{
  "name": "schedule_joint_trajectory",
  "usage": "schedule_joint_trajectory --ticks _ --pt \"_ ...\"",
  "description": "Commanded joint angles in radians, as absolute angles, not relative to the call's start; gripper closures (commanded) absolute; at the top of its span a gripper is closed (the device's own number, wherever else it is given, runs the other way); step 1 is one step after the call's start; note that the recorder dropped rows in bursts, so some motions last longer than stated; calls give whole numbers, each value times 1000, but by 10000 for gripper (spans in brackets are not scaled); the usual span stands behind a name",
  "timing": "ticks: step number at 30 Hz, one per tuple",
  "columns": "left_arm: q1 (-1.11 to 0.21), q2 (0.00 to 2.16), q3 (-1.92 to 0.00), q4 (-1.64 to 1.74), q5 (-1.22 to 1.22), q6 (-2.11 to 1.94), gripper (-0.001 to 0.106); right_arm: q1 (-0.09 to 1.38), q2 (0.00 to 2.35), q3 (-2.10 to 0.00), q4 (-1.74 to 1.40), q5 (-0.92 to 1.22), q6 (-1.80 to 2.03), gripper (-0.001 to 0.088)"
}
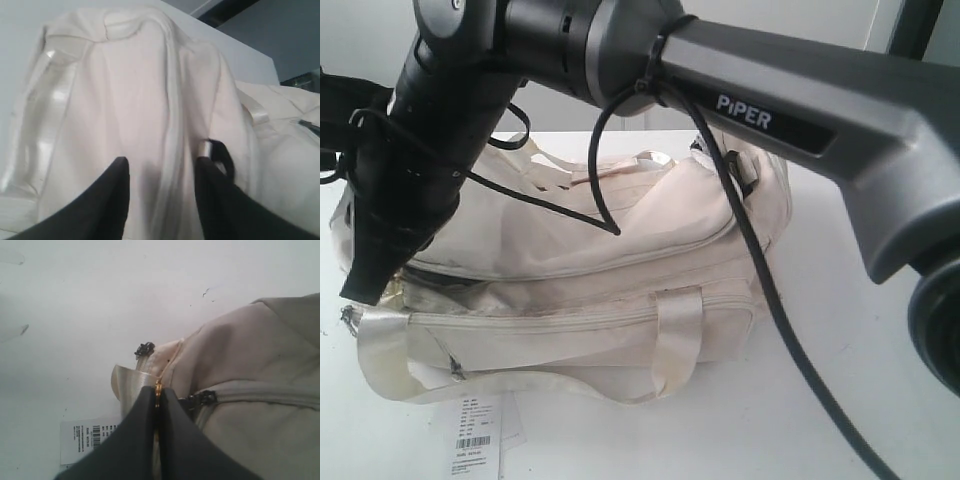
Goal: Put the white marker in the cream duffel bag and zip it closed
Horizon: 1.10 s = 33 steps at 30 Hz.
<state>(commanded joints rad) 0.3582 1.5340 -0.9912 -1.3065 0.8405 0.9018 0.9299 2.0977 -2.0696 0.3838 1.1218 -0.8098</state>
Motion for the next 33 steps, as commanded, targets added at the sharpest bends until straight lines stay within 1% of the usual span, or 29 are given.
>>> schedule_joint_trajectory --ticks 6,11,13,17,18,19,25,30,33 --pt "358 1366 -838 -1266 767 902 582 930 2098 -2070 384 1146 -810 868" --pt "356 1292 -759 -1204 698 902 579 930 2098 -2070 381 1146 -810 868" --pt "356 1288 -737 -1206 693 900 527 930 2098 -2070 381 1149 -810 868" --pt "317 1308 -727 -1217 670 896 305 930 2098 -2070 381 1153 -810 868" --pt "303 1317 -727 -1234 670 910 266 930 2098 -2070 381 1153 -810 868" --pt "291 1328 -727 -1243 673 933 251 930 2098 -2070 381 1153 -810 868" --pt "266 1378 -729 -1248 602 947 252 930 2098 -2070 381 1153 -810 868" --pt "266 1387 -729 -1289 594 964 370 930 2098 -2070 381 1153 -810 868" --pt "266 1387 -729 -1329 598 989 368 930 2098 -2070 381 1153 -810 868"
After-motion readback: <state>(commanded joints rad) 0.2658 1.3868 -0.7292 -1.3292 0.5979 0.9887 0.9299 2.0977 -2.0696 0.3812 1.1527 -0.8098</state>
